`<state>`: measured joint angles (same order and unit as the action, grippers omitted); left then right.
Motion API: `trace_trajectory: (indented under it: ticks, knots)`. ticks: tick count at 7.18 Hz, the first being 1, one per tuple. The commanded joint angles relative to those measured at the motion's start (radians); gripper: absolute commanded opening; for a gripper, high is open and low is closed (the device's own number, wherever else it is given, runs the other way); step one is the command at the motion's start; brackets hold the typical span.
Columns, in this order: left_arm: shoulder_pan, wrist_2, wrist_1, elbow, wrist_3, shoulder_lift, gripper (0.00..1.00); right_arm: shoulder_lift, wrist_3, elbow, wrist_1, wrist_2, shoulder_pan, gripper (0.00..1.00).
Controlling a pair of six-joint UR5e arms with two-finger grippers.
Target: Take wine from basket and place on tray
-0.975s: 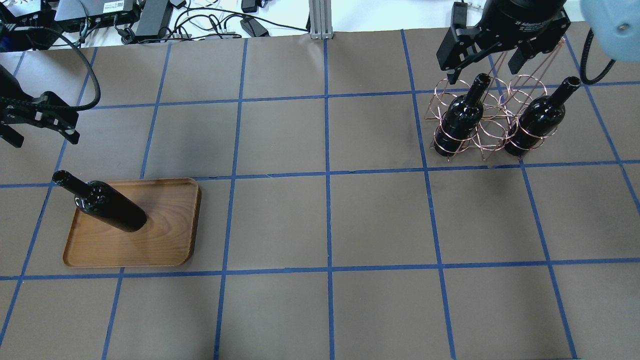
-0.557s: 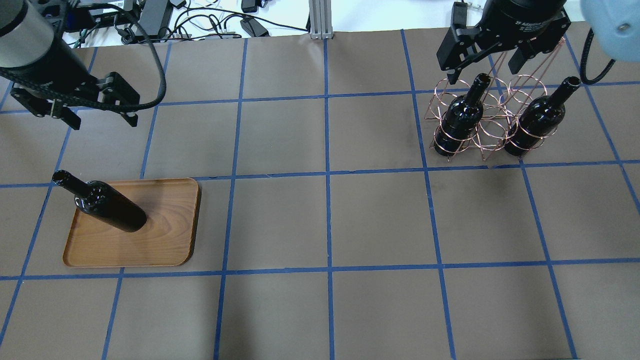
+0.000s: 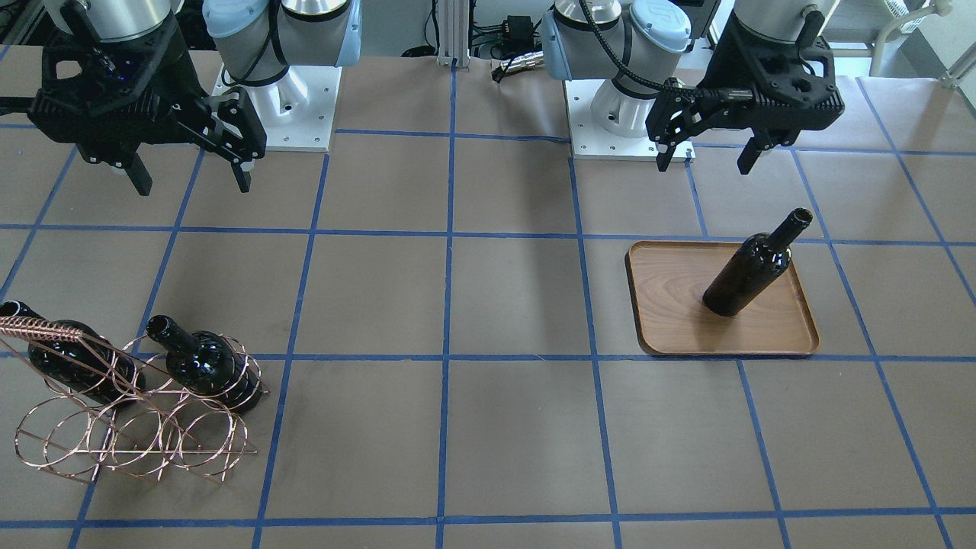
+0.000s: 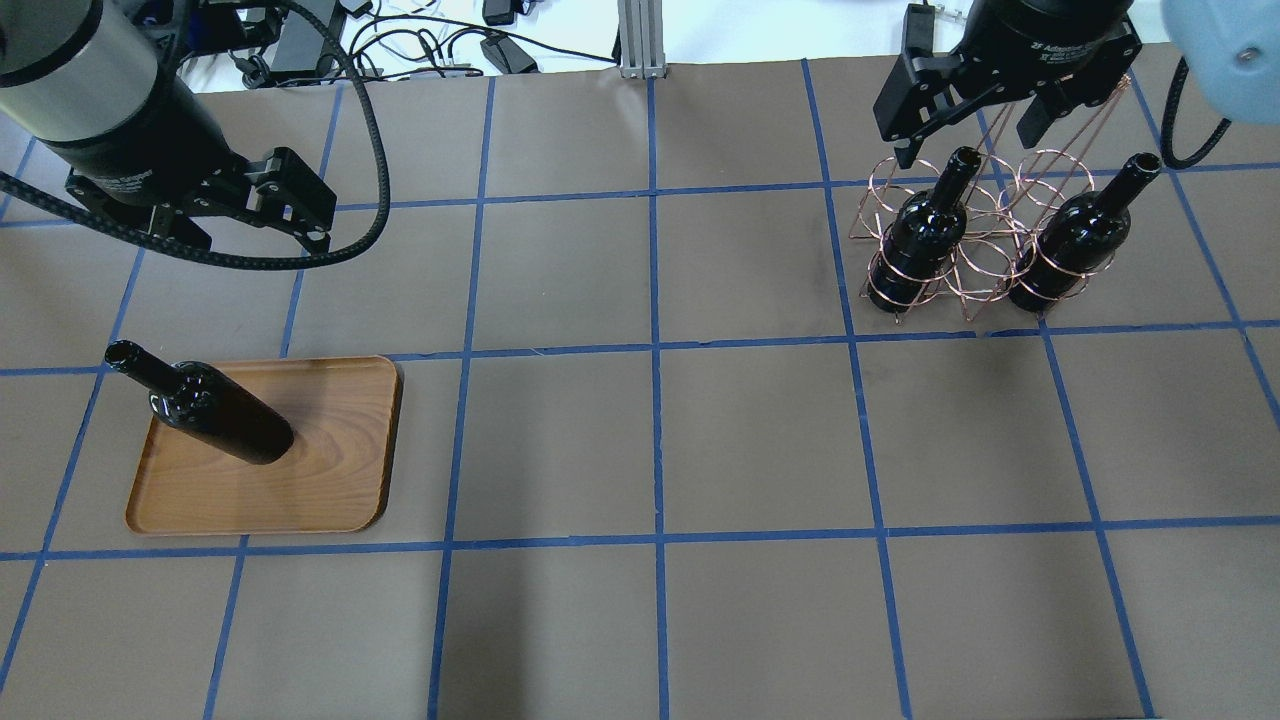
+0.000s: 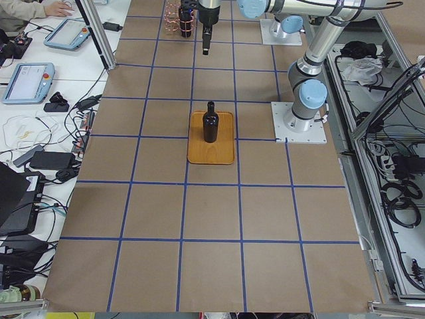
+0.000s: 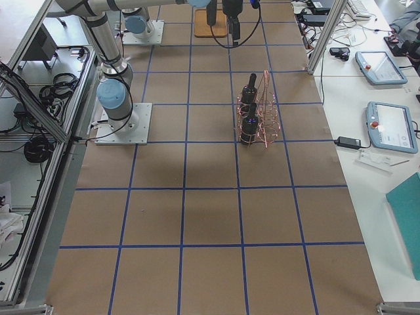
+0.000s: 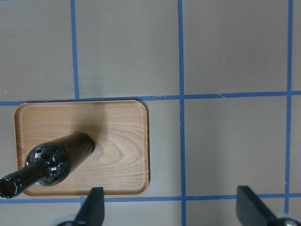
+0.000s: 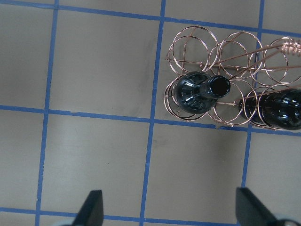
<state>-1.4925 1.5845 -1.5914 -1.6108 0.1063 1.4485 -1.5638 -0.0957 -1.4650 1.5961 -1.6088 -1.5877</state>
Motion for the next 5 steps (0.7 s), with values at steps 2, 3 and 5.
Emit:
trace_trajectory:
  ticks: [2, 3, 5]
  knots:
    - [-0.002, 0.002, -0.032, -0.006, 0.006, -0.01, 1.0, 0.001, -0.001, 0.0, -0.001, 0.0, 0.0, 1.0]
    - [-0.002, 0.002, -0.039, -0.012, 0.006, -0.014, 1.0, 0.001, -0.001, 0.0, -0.001, 0.0, 0.0, 1.0]
    - [-0.002, 0.006, -0.044, -0.017, 0.006, -0.017, 1.0, 0.001, -0.001, 0.0, -0.001, 0.0, 0.0, 1.0]
